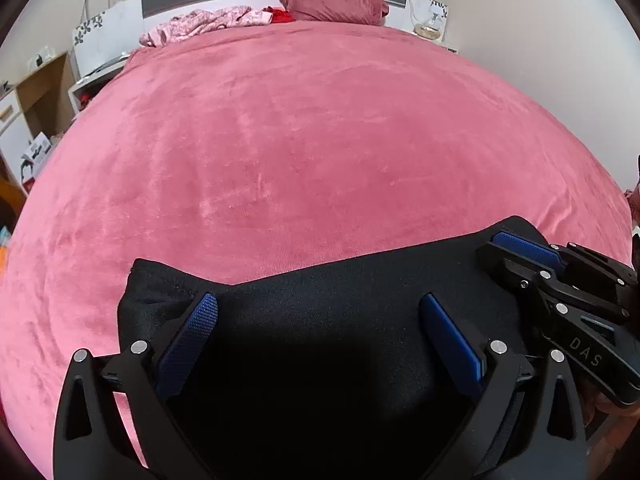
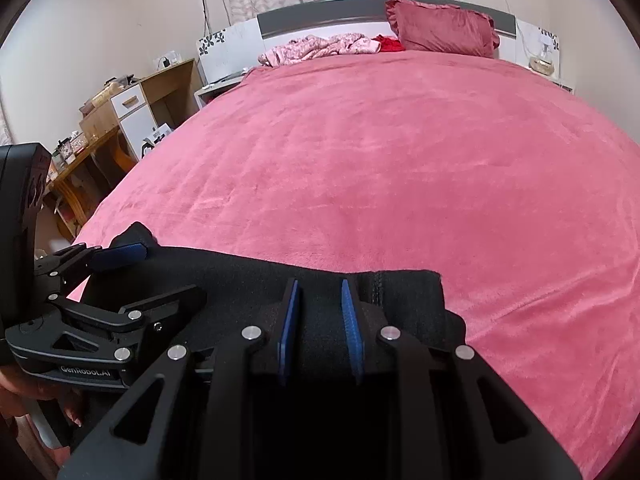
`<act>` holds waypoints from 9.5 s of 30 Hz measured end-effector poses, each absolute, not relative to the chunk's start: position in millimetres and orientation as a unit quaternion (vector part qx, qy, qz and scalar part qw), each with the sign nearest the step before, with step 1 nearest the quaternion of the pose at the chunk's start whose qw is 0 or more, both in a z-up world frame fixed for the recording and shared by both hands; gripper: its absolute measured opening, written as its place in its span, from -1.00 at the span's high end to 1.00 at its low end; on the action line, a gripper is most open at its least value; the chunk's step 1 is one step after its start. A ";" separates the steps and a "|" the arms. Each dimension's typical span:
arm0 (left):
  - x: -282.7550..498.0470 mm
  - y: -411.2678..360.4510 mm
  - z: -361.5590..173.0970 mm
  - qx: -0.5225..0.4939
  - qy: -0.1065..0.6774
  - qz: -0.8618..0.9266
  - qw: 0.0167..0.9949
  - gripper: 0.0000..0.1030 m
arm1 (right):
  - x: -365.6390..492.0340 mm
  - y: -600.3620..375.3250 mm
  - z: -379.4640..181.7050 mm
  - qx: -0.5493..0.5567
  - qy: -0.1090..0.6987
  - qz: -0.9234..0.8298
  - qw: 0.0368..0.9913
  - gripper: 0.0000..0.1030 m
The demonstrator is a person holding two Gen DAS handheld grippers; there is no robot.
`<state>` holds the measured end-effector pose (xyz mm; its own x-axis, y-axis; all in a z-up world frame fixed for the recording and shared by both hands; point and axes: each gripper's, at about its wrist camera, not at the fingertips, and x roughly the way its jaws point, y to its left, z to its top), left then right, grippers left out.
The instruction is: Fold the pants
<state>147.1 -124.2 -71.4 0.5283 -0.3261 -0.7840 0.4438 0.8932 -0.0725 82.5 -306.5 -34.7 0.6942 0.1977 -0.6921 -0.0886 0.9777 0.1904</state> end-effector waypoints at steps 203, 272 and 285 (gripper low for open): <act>46.6 -34.3 -85.3 0.091 0.388 -0.029 0.917 -0.93 | 46.4 -262.0 -60.3 0.022 0.431 -0.030 0.902 -0.97; 6.8 -15.4 -29.5 0.022 0.335 -0.034 0.941 -0.93 | -3.5 -254.1 -17.6 0.051 0.350 -0.038 0.935 -0.97; 7.0 -15.3 -29.9 0.022 0.336 -0.034 0.941 -0.93 | -3.3 -254.9 -18.0 0.051 0.350 -0.037 0.935 -0.97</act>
